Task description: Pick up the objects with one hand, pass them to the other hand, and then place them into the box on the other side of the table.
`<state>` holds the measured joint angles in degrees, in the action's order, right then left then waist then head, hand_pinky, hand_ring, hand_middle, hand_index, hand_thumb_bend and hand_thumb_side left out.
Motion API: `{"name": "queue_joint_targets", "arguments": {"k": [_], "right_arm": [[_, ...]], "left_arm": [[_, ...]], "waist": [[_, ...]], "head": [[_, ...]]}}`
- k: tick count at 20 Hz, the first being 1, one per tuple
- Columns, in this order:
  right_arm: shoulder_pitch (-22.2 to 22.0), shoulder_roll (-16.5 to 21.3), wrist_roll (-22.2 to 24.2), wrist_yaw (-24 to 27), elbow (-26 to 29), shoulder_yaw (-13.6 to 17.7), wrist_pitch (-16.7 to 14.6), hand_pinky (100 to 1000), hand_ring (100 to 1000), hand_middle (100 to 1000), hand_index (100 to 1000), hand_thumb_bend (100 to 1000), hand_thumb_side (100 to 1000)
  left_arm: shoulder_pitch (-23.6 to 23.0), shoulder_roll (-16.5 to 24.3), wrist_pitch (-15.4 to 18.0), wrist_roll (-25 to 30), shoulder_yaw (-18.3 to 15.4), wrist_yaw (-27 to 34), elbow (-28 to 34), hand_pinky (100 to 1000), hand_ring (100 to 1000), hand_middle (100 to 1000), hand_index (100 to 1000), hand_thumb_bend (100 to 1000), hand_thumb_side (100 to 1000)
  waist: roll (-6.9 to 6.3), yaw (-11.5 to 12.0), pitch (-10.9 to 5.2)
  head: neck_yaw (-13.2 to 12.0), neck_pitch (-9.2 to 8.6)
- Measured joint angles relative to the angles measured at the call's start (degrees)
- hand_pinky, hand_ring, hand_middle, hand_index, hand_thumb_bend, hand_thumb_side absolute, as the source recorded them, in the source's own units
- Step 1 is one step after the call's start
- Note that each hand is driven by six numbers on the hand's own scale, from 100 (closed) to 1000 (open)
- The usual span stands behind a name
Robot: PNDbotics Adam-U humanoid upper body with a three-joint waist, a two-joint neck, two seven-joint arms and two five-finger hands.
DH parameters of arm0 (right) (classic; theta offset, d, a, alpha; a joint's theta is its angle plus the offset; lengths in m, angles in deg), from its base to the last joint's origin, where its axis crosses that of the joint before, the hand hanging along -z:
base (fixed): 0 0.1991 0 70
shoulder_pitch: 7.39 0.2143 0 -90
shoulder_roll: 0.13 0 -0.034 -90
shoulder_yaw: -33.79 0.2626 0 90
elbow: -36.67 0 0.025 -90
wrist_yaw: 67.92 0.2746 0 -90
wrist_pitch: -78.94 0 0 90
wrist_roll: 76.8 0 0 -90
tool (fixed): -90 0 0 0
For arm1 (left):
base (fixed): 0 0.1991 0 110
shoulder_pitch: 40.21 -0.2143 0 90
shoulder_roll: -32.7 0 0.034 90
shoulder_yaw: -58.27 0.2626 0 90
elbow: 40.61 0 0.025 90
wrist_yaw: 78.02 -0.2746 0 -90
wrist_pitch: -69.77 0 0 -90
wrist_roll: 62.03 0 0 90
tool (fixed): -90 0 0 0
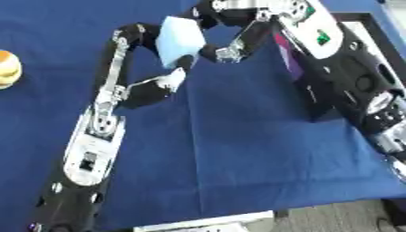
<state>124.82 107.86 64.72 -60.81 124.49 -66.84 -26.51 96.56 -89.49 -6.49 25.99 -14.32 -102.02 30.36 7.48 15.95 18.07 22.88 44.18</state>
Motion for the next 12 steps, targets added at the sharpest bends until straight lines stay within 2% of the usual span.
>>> {"name": "queue_joint_targets", "arguments": {"k": [3,4,5,7,12], "right_arm": [[0.1,0.0,0.0,0.2,-0.3,0.3,0.4,732,1000,627,833,100,222],[0.1,0.0,0.1,0.2,-0.3,0.3,0.5,732,1000,627,833,100,222],[0.1,0.0,0.1,0.2,-0.3,0.3,0.6,731,1000,624,829,100,213],[0.1,0.0,0.2,0.2,-0.4,0.5,0.7,728,1000,621,825,100,209],[0.1,0.0,0.3,0.2,-0.5,0.6,0.9,727,1000,617,821,100,205]], "left_arm": [[-0.1,-0.2,-0.3,-0.2,0.2,-0.1,-0.4,768,518,503,750,281,411],[-0.2,-0.3,-0.4,-0.3,0.2,-0.1,-0.4,768,518,503,750,281,411],[-0.2,-0.3,-0.4,-0.4,0.2,-0.3,-0.6,778,533,522,767,335,450],[-0.3,-0.5,-0.6,-0.5,0.2,-0.6,-0.8,786,546,543,782,386,475],[-0.3,-0.5,-0.5,-0.9,0.1,-1.9,-1.2,801,565,568,813,464,465]], "waist": [[0.00,0.0,0.00],[0.00,-0.1,0.00],[0.00,-0.1,0.00],[0.00,-0.1,0.00],[0.00,-0.2,0.00]], "head": [[0.0,0.00],[0.0,0.00],[0.0,0.00],[0.0,0.00],[0.1,0.00]]}}
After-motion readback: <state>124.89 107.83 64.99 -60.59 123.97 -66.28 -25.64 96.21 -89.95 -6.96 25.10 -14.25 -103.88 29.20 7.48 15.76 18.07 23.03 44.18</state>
